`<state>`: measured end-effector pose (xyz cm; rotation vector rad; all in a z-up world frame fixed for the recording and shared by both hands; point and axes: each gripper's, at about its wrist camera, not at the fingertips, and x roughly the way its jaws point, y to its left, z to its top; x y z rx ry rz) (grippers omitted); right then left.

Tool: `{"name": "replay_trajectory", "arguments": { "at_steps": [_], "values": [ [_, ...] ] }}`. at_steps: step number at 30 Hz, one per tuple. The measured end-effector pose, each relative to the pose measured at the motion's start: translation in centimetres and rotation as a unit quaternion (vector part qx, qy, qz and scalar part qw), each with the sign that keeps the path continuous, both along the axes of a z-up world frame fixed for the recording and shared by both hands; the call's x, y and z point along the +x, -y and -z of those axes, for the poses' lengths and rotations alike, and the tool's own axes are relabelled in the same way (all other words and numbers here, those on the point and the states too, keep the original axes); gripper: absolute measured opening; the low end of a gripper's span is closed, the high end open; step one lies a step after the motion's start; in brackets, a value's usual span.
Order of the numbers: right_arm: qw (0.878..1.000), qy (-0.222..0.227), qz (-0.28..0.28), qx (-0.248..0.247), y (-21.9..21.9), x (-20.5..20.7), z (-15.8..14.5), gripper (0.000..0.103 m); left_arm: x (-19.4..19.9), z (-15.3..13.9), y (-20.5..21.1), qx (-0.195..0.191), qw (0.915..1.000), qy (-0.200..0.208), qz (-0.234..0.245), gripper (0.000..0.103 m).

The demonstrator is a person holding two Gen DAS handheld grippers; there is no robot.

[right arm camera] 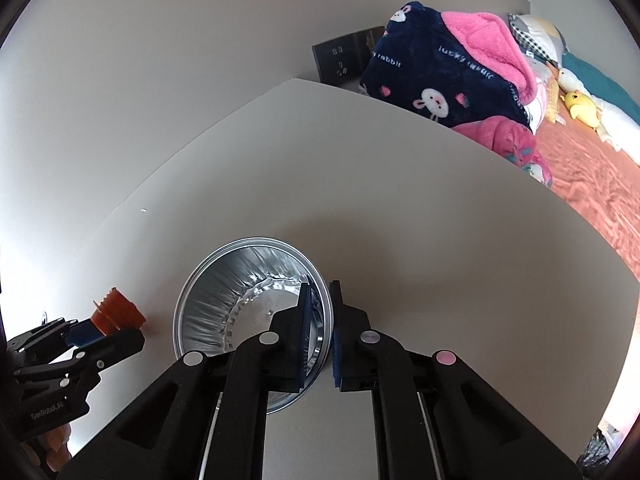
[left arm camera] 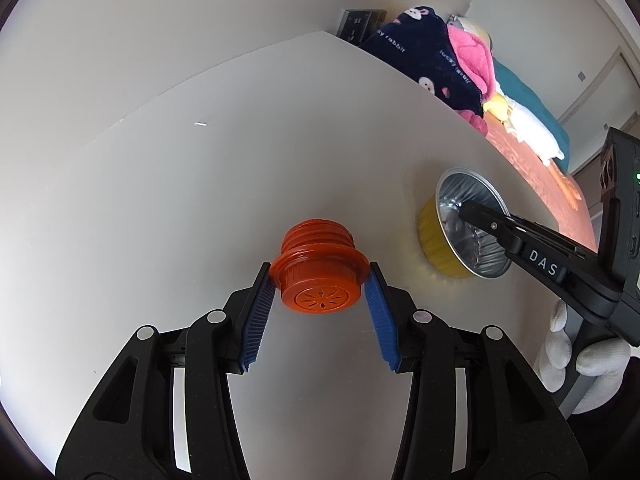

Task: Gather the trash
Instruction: 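Grasp the orange cap with the left gripper while the right gripper grasps the foil cup rim, then carry the orange cap and foil cup over the black trash bag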

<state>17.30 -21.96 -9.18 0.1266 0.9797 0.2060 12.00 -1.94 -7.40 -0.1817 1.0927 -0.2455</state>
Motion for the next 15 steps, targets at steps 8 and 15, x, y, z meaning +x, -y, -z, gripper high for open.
{"name": "replay_trajectory", "arguments": {
  "at_steps": [8,15],
  "values": [
    [1.000,0.019,0.002,-0.007,1.2,-1.7,-2.5,0.010,-0.8,-1.3,1.2,-0.002,0.9998,0.013,0.015,0.046],
    [0.999,0.034,0.017,-0.005,2.7,-3.9,-4.4,0.010,-1.7,-2.8,2.9,-0.006,0.9992,0.022,0.034,0.046]
  ]
}}
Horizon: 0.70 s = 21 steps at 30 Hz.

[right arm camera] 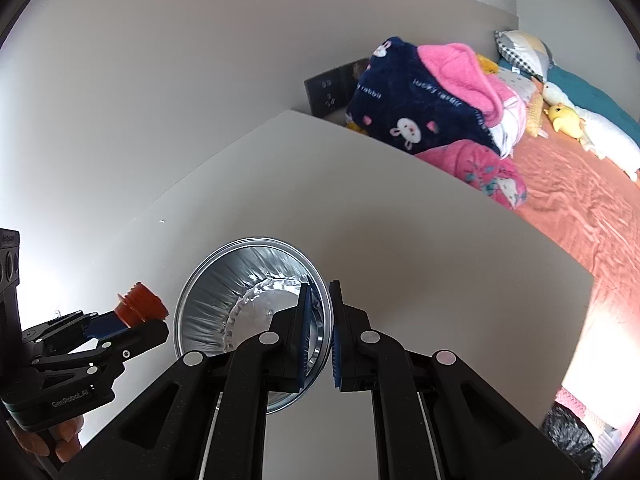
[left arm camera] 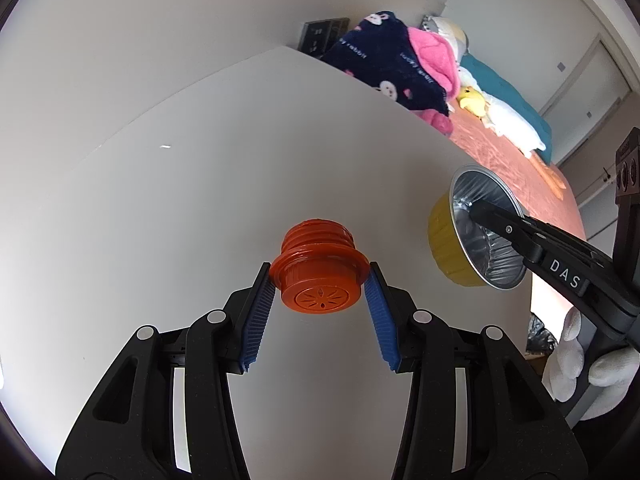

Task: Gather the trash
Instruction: 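Carry the orange cap and foil cup over the black trash bag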

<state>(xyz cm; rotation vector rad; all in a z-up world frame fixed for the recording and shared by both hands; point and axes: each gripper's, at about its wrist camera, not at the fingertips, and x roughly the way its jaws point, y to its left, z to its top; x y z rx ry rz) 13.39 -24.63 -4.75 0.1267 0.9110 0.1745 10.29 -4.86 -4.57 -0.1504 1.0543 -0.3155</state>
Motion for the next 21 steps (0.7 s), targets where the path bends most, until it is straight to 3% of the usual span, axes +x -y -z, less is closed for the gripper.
{"name": "replay_trajectory", "arguments": {
  "at_steps": [21],
  "values": [
    [0.998,0.027,0.047,0.013,5.7,-8.0,-3.9,0.010,-3.6,-3.6,6.8,-0.005,0.9975,0.015,0.069,0.046]
  ]
}}
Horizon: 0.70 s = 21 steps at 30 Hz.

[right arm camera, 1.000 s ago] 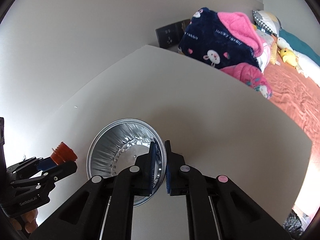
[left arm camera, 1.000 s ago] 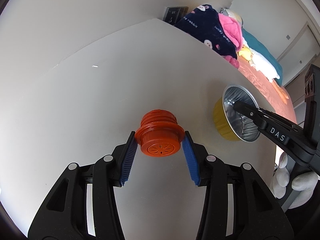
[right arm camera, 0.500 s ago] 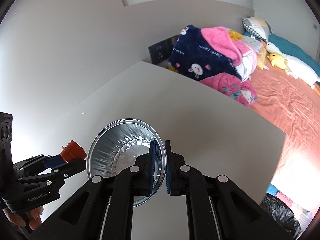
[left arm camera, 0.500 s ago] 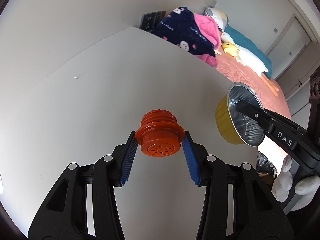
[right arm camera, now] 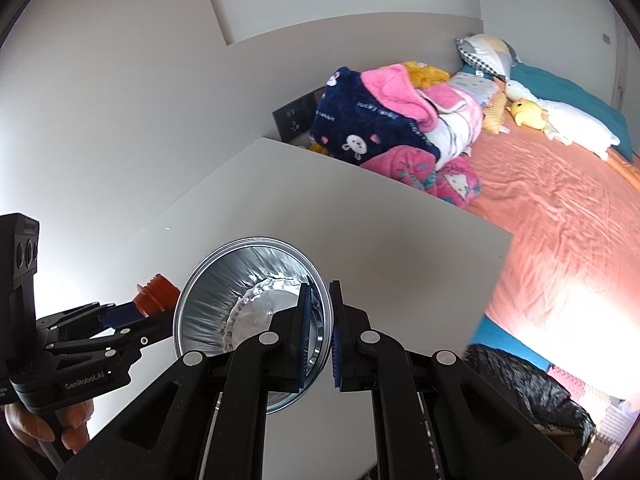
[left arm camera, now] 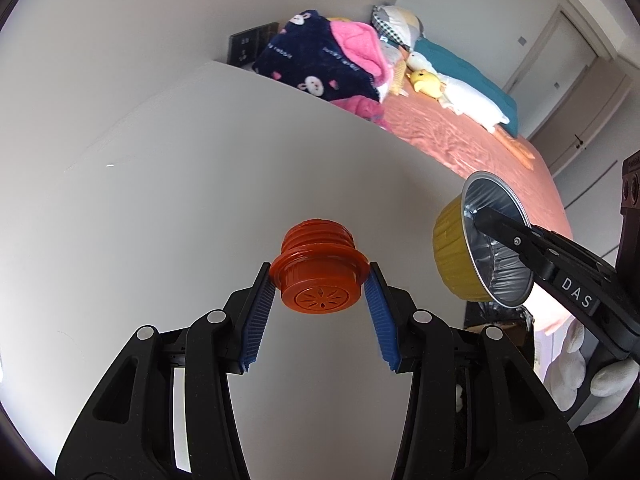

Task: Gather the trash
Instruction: 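Carry the orange cap and foil cup over the black trash bag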

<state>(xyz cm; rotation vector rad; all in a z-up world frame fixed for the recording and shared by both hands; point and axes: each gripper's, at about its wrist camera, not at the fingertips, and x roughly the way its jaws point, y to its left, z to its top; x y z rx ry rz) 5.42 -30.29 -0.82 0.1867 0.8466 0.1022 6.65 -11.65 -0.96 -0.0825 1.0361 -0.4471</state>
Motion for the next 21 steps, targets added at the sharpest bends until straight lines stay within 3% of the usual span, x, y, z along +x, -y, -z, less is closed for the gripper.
{"name": "replay_trajectory", "arguments": {
  "at_steps": [21],
  "values": [
    [0.997,0.031,0.067,-0.004,6.3,-8.5,-2.6,0.010,-3.6,-1.9,7.4,-0.003,0.9957,0.021,0.090,0.046]
  ]
}}
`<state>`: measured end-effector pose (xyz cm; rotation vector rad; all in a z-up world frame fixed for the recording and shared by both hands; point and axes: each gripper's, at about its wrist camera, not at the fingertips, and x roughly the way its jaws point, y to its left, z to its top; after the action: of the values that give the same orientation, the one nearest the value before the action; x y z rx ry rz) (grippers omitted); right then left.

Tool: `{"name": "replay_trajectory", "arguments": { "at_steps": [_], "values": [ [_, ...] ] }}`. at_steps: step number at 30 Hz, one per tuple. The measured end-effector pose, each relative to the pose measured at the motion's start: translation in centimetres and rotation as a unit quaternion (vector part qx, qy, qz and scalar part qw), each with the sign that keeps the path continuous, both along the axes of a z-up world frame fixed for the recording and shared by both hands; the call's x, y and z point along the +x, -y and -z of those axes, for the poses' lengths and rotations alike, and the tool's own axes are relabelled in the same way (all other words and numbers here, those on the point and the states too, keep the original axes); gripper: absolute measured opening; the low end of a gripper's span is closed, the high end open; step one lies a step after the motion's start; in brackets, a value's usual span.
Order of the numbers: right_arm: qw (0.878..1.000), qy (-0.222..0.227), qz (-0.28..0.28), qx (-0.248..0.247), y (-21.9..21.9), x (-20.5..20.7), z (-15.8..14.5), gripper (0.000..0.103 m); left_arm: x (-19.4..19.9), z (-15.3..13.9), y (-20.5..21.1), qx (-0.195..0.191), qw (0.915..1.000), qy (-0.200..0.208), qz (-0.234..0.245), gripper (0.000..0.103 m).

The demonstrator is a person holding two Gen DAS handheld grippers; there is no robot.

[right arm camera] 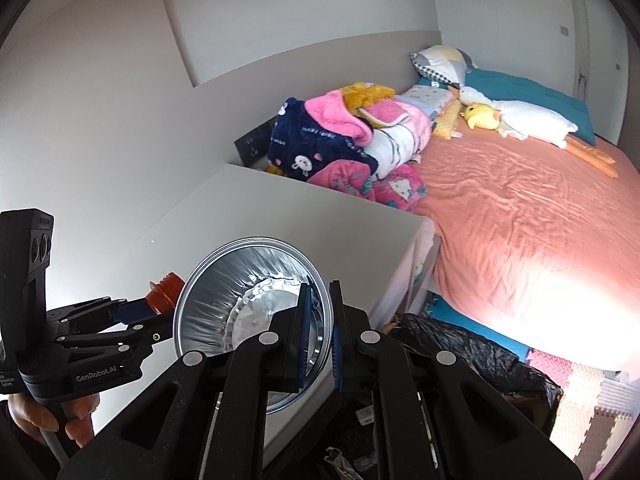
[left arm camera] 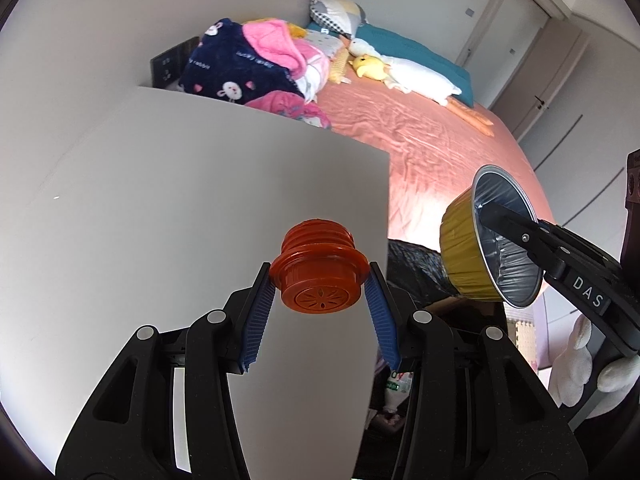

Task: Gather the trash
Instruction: 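Carry the orange cap and foil cup over the black trash bag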

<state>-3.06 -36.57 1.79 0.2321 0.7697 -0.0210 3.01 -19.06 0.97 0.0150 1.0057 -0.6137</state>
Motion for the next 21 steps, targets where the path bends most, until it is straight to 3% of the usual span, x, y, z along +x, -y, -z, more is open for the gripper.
{"name": "replay_trajectory", "arguments": {
  "at_steps": [21],
  "values": [
    [0.994,-0.003,0.108,0.009,8.0,-7.2,-0.3,0.010,-4.5,-0.3,8.8,-0.001,0.9927,-0.004,0.120,0.046]
  ]
}}
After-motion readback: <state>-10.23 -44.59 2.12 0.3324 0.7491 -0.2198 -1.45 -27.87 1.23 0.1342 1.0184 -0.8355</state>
